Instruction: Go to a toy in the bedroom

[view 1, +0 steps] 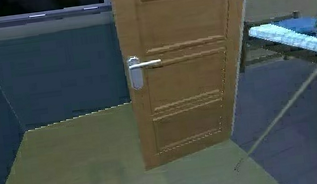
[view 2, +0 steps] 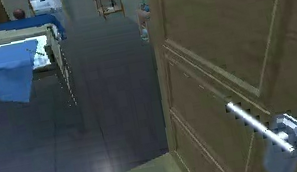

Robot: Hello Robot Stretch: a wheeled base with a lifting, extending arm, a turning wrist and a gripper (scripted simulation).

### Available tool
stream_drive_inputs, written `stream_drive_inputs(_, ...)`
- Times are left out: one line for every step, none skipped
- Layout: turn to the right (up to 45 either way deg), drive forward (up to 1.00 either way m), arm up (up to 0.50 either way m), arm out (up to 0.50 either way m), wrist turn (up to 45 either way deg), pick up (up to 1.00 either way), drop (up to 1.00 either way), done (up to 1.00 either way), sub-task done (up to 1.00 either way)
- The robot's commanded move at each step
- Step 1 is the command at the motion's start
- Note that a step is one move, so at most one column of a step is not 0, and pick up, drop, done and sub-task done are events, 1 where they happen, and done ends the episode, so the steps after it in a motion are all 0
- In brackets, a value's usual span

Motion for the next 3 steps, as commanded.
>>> stream_drive_inputs(42.0,0.0,0.0,0.0,0.0,0.0,0.0,0.0,0.0)
stream_drive_inputs(0.0,1.0,0.0,0.0,0.0,0.0,0.0,0.0,0.0)
stream_drive_inputs(0.0,1.0,0.0,0.0,0.0,0.0,0.0,0.0,0.0)
